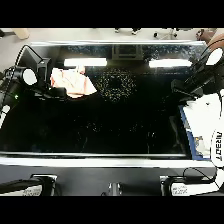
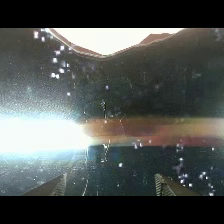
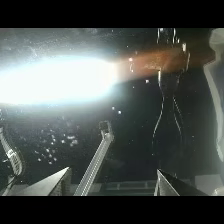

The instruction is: Fold the shirts.

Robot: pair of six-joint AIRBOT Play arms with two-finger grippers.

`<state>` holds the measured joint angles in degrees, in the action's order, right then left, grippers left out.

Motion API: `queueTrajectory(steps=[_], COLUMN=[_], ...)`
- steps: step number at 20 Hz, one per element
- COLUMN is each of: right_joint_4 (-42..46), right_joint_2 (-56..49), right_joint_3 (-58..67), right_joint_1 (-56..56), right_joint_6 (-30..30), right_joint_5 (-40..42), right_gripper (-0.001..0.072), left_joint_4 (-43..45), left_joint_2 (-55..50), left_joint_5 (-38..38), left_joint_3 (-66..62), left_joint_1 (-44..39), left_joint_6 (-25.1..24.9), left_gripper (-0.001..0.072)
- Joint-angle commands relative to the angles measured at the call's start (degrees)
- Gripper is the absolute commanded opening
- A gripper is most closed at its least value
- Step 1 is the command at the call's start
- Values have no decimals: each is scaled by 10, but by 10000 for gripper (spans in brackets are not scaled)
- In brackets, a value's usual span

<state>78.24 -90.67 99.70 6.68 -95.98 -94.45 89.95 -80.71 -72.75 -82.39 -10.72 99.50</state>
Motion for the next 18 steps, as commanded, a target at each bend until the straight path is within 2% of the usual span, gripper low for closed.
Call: queueTrajectory(steps=[1, 14, 18], right_joint_4=[0, 0, 0], right_joint_2=[0, 0, 0], right_joint_3=[0, 0, 0], right_joint_1=[0, 0, 0], right_joint_6=[0, 0, 0], right_joint_5=[0, 0, 17], right_gripper=[554, 554, 554], left_joint_4=[0, 0, -5], left_joint_2=[0, 0, -10], left_joint_5=[0, 1, 86], left_joint_3=[0, 0, 0], left_joint_1=[0, 0, -1], left_joint_6=[0, 0, 2], left_gripper=[650, 651, 651])
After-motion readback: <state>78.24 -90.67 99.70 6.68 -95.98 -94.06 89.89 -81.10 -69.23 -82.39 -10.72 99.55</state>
